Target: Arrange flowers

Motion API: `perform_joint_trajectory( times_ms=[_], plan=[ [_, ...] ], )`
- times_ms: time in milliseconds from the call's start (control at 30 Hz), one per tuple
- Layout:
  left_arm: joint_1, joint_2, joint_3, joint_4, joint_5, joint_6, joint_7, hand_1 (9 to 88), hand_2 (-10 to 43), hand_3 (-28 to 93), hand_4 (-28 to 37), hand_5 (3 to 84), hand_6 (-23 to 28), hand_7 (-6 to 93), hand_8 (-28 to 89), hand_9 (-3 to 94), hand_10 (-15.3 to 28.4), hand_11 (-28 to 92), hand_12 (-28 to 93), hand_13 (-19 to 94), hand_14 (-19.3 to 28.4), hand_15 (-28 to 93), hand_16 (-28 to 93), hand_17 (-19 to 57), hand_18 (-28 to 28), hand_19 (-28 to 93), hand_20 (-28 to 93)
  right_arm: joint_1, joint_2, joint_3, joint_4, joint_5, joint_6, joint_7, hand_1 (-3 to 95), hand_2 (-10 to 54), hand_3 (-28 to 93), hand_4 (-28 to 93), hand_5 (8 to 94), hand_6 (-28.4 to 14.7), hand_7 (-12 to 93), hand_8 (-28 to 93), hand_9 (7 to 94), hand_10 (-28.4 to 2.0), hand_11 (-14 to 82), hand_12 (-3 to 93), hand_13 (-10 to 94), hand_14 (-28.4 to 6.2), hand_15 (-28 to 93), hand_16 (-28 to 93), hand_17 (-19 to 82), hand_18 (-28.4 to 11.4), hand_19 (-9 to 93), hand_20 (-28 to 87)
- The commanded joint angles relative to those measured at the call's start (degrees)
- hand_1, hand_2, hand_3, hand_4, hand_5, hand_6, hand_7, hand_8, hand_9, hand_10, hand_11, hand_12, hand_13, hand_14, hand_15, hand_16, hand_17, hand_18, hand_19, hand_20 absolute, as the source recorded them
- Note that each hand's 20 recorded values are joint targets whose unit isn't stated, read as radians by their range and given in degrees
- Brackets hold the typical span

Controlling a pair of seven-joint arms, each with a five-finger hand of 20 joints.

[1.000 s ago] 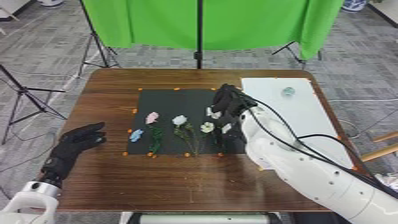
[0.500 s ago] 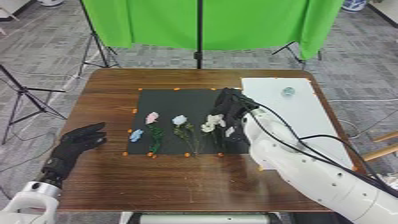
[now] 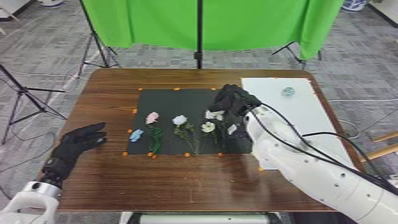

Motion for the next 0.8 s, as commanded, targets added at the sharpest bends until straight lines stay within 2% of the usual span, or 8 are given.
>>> perform_joint_trajectory(
  times_ms=[33,333,400,533,700,800],
  plan=[
    [0.7,-0.61,-0.34,-0.01,-0.02,-0.71,-0.59,38.4,-9.5,64,-8.6,42.7,5.0,11.3,-6,43.5,13.2,19,11,39,17.7,21,-1,8.0,13.3,9,18,0.4,0.8,0.4,-1.4,-2.6,-2.8,-0.8,29.6,-9.5,65,-15,69.3,0.9,16,-9,82.0,-13.6,46.0,33.5,88,-4.4,71,38,63,-18.2,93,68],
    [0.4,-0.4,-0.23,0.11,0.01,-0.91,-0.89,38.5,-9.5,64,-8.6,42.7,5.0,11.3,-6,43.4,13.2,19,11,39,17.7,21,-1,7.9,13.3,9,18,0.2,1.5,0.9,-1.8,-6.7,-3.6,-1.5,27.6,-9.5,64,-13,67.3,0.4,14,-8,80.3,-14.1,41.4,33.1,87,-5.0,70,38,62,-18.6,93,67],
    [0.4,-0.34,-0.24,0.14,0.03,-0.86,-0.92,38.5,-9.5,64,-8.5,42.7,5.0,11.3,-6,43.5,13.2,19,11,39,17.6,21,-1,7.9,13.3,9,18,0.3,1.7,0.3,-1.6,-9.1,-2.3,-2.3,27.6,-9.5,64,-13,66.9,0.4,14,-8,79.9,-14.2,41.1,33.3,87,-5.0,70,38,62,-18.8,93,67],
    [0.8,-0.48,-0.45,0.04,0.07,-1.13,-0.79,38.4,-9.5,64,-8.5,42.7,5.0,11.3,-6,43.5,13.2,19,11,39,17.7,21,-1,7.9,13.4,9,18,0.0,2.1,-1.6,-1.3,-13.4,2.5,-3.2,30.9,-9.5,66,-14,64.9,0.0,14,-8,76.4,-13.8,36.5,32.0,86,-5.0,71,38,61,-18.5,93,66],
    [0.9,-0.5,-0.54,-0.06,0.04,-1.24,-0.89,38.6,-9.5,64,-8.7,42.6,5.0,11.3,-6,43.4,13.1,19,11,39,17.7,21,-1,7.9,13.3,9,18,0.0,2.9,-6.1,1.3,-20.3,12.8,-4.9,32.7,-9.5,66,-16,63.1,-0.1,15,-8,73.6,-13.6,32.8,30.7,85,-4.7,70,38,60,-18.2,93,66],
    [0.8,-0.38,-0.54,0.01,0.05,-1.34,-0.97,38.7,-9.5,64,-8.7,42.6,5.0,11.3,-6,43.4,13.2,19,11,39,17.7,21,-1,7.9,13.3,9,18,-0.6,3.4,-7.2,1.8,-22.1,13.5,-5.2,33.3,-9.5,66,-16,62.2,-0.2,16,-8,72.5,-13.7,32.1,30.4,85,-4.7,71,38,60,-18.1,93,66]
  ],
)
